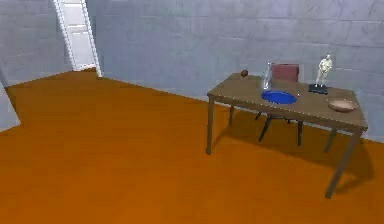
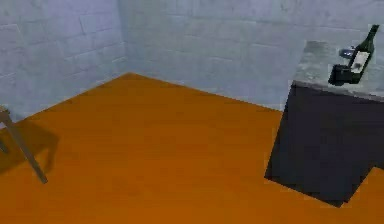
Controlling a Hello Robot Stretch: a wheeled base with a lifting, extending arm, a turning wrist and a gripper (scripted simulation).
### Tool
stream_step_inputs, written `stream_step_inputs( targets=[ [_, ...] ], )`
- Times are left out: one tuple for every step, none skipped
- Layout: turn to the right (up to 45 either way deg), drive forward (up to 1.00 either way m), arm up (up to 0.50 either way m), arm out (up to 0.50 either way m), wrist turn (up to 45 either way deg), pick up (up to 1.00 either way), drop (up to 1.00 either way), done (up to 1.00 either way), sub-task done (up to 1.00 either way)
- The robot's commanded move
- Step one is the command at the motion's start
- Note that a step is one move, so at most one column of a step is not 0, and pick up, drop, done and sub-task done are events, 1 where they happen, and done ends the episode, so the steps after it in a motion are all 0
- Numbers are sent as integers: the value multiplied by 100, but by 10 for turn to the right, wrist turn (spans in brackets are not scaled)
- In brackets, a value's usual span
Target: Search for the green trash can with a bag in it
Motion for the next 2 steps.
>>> stream_step_inputs(
  targets=[
    [-330, 0, 0, 0, 0, 0, 0, 0, 0],
    [0, 100, 0, 0, 0, 0, 0, 0, 0]
  ],
)
